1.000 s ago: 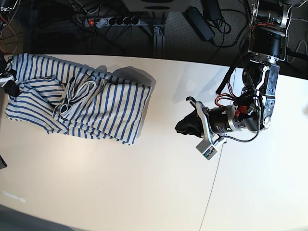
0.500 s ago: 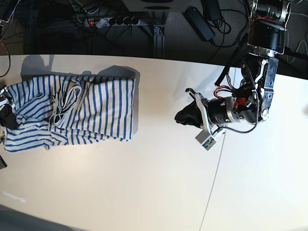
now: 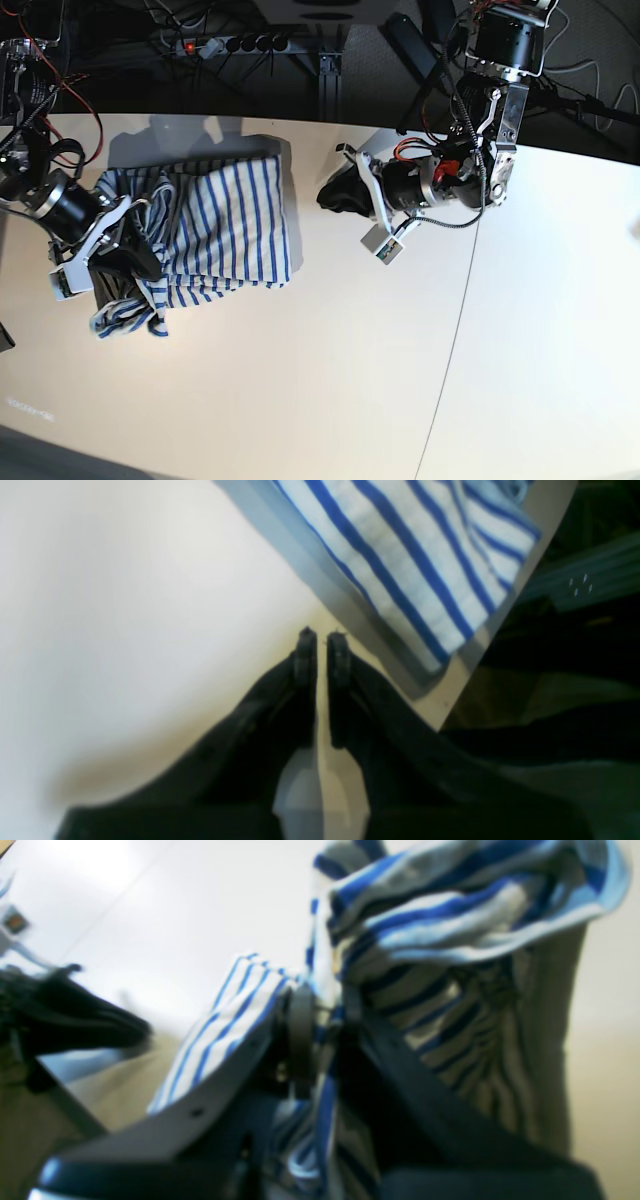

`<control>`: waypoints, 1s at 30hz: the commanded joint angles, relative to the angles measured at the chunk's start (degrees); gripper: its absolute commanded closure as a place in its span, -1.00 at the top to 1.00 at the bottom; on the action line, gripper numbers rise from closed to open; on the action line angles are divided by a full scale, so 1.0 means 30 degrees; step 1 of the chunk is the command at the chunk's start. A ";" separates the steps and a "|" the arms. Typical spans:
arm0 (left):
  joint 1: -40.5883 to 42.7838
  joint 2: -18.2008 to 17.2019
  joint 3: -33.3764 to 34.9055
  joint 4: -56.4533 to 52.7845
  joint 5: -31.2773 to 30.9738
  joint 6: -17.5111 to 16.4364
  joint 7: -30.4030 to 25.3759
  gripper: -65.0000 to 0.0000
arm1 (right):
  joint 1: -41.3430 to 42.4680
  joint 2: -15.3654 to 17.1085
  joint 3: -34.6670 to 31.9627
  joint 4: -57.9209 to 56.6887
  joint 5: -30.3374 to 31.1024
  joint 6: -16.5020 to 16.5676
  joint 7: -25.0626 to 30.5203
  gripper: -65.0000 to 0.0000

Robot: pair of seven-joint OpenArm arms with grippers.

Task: Fold the T-shirt properly
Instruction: 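Grasp the bundle with both grippers and fold it over itself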

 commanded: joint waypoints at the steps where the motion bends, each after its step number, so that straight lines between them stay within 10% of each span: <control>1: -0.0313 0.0153 -0.0051 0.0182 -0.0393 -0.0186 -0.0503 -0.87 | 0.0240 -0.0044 -0.0160 0.0423 0.0313 0.1064 0.0503 -1.00; 10: -0.0313 0.0415 0.0415 0.0153 -0.0393 -0.0186 -0.0911 -0.87 | 0.0189 -0.2208 -0.2346 0.0437 -0.0670 0.1071 0.0335 -1.00; 30: -0.0328 0.1107 0.1464 0.0146 0.0780 -0.0186 -0.1756 -0.87 | 0.0029 -0.3220 -0.5064 0.0510 -0.1399 0.1078 -0.0182 -1.00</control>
